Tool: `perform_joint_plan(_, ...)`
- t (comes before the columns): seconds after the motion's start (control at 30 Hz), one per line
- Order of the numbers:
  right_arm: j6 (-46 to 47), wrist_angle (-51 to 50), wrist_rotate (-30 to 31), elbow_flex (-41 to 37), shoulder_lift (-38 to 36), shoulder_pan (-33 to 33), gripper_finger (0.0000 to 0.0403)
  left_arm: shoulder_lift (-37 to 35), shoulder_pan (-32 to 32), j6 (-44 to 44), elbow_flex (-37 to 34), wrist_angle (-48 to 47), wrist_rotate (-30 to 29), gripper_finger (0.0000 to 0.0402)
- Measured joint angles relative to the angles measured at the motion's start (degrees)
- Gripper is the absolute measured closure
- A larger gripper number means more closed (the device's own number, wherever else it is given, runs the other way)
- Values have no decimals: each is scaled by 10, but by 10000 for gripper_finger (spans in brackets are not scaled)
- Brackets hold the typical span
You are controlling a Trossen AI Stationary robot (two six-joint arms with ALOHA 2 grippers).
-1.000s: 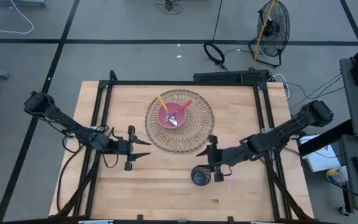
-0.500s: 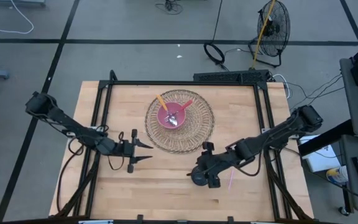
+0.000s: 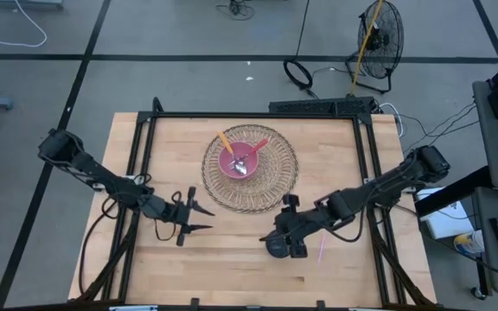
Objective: Pick & Place Utensil
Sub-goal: Put the blue cup on the woven mat to the right of the pink bowl
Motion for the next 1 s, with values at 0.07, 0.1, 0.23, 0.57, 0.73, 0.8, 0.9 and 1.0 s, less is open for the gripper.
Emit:
perform_joint_plan(0.07, 0, -9, -1, 0, 0, -1, 227, 1, 0, 0, 0, 0, 8, 231)
perform_joint_plan(0.1, 1, -14, -1, 0, 0, -1, 227, 1, 0, 0, 0, 0, 8, 231)
perform_joint_plan(0.23, 7, -24, -6, 0, 3, -4, 227, 1, 0, 2, 0, 1, 8, 231)
perform_joint_plan(0.57, 9, -22, -17, 0, 4, -7, 227, 1, 0, 1, 0, 1, 8, 231)
perform_joint_plan(0.73, 14, -22, -17, 0, 4, -7, 227, 1, 0, 1, 0, 1, 7, 231)
perform_joint_plan(0.8, 19, -10, -22, -6, 4, -6, 227, 1, 0, 1, 0, 1, 6, 231)
perform_joint_plan(0.9, 24, 27, -47, -38, 4, -8, 227, 1, 1, 1, 0, 1, 3, 231)
perform_joint_plan(1.0, 31, 38, -46, -59, 5, -10, 227, 1, 0, 0, 0, 1, 3, 231)
